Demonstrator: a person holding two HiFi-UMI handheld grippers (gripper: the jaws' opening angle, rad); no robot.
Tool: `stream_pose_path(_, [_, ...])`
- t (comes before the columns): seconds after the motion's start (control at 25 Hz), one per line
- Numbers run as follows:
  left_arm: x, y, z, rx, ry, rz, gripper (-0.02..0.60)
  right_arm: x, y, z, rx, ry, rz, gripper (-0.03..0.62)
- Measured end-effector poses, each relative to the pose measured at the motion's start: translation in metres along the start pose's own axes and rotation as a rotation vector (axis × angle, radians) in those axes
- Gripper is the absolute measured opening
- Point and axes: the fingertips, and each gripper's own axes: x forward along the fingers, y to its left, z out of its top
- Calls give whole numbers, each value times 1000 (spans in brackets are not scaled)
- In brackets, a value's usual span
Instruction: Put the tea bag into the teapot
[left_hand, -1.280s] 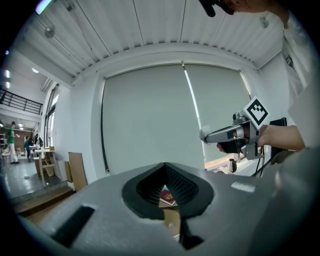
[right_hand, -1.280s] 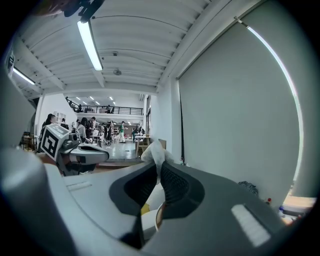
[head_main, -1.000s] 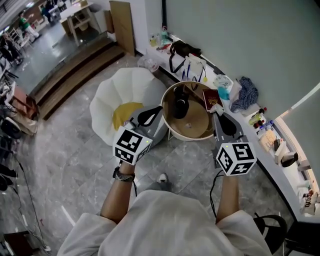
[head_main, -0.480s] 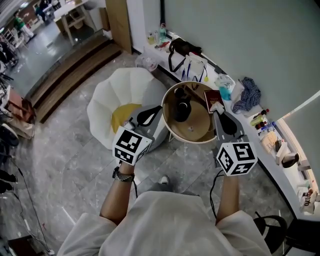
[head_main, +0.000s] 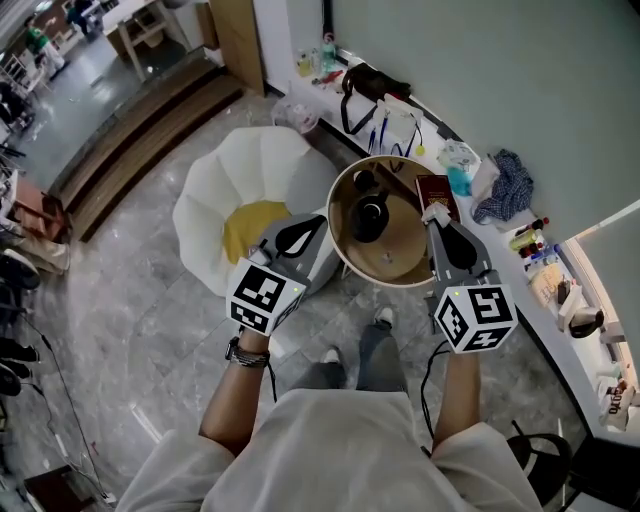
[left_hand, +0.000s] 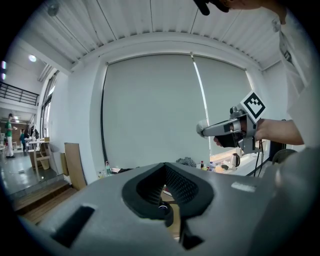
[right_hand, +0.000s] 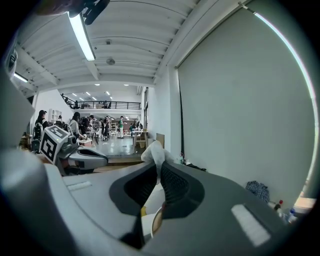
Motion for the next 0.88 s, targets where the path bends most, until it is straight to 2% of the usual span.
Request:
stream_pose_path(0.48, [55, 37, -16, -5, 22, 77, 5, 73, -45, -25, -9, 50, 73, 31])
stream_pose_path(0.88, [98, 67, -40, -67, 50, 133, 5, 132, -74, -59, 3, 116, 134, 31])
